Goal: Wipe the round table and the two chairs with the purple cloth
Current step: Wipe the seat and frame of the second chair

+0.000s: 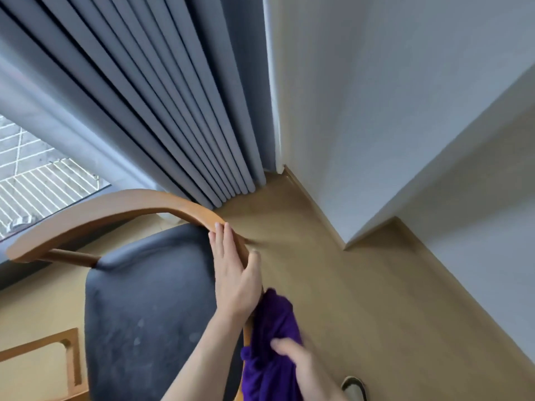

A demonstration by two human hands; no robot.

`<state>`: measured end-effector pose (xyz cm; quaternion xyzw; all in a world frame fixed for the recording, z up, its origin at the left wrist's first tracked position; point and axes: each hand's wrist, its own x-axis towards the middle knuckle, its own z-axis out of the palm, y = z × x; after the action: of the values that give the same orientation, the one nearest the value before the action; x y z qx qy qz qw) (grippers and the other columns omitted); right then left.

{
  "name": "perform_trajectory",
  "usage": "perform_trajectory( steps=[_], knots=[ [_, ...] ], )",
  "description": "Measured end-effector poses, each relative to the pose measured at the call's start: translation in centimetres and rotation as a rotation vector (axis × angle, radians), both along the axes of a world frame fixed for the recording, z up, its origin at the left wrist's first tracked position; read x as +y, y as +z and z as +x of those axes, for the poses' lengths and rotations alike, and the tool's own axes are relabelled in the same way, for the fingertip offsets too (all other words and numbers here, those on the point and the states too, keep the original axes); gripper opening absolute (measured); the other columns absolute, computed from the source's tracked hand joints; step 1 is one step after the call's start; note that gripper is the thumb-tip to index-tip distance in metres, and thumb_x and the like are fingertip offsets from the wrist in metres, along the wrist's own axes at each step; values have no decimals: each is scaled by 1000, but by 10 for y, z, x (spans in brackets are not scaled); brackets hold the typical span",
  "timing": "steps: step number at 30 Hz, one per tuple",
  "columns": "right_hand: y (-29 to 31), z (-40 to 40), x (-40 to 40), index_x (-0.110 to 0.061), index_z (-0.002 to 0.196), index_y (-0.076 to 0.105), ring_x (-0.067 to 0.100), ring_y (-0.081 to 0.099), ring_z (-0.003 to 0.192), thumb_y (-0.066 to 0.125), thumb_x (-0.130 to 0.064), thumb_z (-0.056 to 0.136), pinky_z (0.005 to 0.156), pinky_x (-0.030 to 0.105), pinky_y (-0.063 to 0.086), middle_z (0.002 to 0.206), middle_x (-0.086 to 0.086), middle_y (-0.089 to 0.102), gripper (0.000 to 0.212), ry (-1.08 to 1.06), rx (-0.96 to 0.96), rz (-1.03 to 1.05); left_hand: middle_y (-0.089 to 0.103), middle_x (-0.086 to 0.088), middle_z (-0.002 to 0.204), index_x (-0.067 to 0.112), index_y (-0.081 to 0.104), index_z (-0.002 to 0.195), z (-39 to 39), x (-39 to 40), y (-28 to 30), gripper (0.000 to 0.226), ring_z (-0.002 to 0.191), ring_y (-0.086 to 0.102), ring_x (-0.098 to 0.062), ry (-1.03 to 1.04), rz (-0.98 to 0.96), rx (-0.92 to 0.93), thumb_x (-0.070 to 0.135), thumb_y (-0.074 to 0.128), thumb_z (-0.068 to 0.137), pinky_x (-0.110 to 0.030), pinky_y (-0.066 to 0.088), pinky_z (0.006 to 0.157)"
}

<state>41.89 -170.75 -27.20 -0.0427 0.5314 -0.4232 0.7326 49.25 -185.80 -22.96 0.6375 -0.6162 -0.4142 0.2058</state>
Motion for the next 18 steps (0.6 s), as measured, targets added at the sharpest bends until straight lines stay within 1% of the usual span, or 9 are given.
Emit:
perform_trajectory(
  steps=[1, 2, 4, 6, 9, 12, 14, 16, 18],
  knots=[
    [5, 2, 4, -6, 134, 63, 20, 76, 87, 82, -16, 71, 67, 10, 53, 97, 9, 79, 67, 4, 7, 29, -7, 22, 168, 26, 6, 164, -3, 3, 0, 71, 151, -17, 8, 13, -46, -65, 31, 38, 100, -38, 7, 129],
    [11, 2, -1, -4, 134, 63, 21, 75, 91, 78, -18, 80, 71, 9, 52, 100, 12, 77, 58, -28, -4, 7, -3, 18, 170, 24, 8, 164, -6, 6, 0, 69, 152, -13, 6, 29, -91, -108, 30, 33, 100, -40, 11, 129],
    [22, -8, -26, -6, 127, 70, 27, 70, 112, 70, -25, 85, 88, 22, 55, 119, 19, 73, 45, -80, -61, -133, 5, 12, 171, 20, 15, 164, -10, 8, -1, 72, 155, -6, 2, 56, -152, -139, 30, 27, 93, -41, 17, 128],
    [28, -22, -60, -7, 119, 74, 23, 66, 117, 60, -21, 87, 91, 24, 53, 124, 16, 72, 37, -115, -29, -236, 11, 10, 171, 17, 21, 163, -10, 7, -4, 73, 155, -2, 1, 69, -179, -128, 27, 25, 90, -40, 17, 128],
    [25, -36, -117, -11, 130, 66, 15, 62, 122, 42, -3, 97, 101, 19, 48, 131, 5, 69, 42, -30, 18, -276, 13, 9, 170, 15, 23, 162, -8, 7, -12, 72, 155, -1, 2, 62, -218, -126, 28, 23, 91, -30, 10, 128],
    [25, -46, -156, -6, 129, 66, 19, 63, 115, 38, -4, 98, 107, 26, 43, 133, 15, 67, 41, 76, 14, -323, 12, 10, 171, 18, 21, 163, -6, 8, -17, 72, 154, -2, 4, 51, -233, -136, 29, 24, 91, -19, 4, 124],
    [35, -46, -175, -6, 129, 66, 18, 65, 109, 38, -7, 98, 103, 26, 47, 135, 18, 64, 41, 114, -13, -307, 13, 10, 171, 20, 21, 163, -6, 9, -18, 70, 154, -1, 5, 59, -236, -120, 27, 24, 93, -23, 6, 127],
    [52, -43, -180, -14, 126, 68, 7, 67, 112, 38, -7, 97, 99, 19, 48, 129, 3, 71, 42, 161, -8, -373, 15, 10, 170, 24, 22, 162, -3, 11, -18, 67, 154, 2, 3, 68, -251, -67, 29, 22, 96, -32, 12, 128],
    [65, -38, -170, -19, 128, 66, -2, 60, 122, 41, -9, 92, 101, 13, 44, 127, -14, 70, 45, 251, 65, -471, 19, 7, 169, 24, 24, 161, 0, 14, -19, 63, 156, 11, -2, 78, -278, 7, 36, 21, 99, -37, 17, 128]
  ],
)
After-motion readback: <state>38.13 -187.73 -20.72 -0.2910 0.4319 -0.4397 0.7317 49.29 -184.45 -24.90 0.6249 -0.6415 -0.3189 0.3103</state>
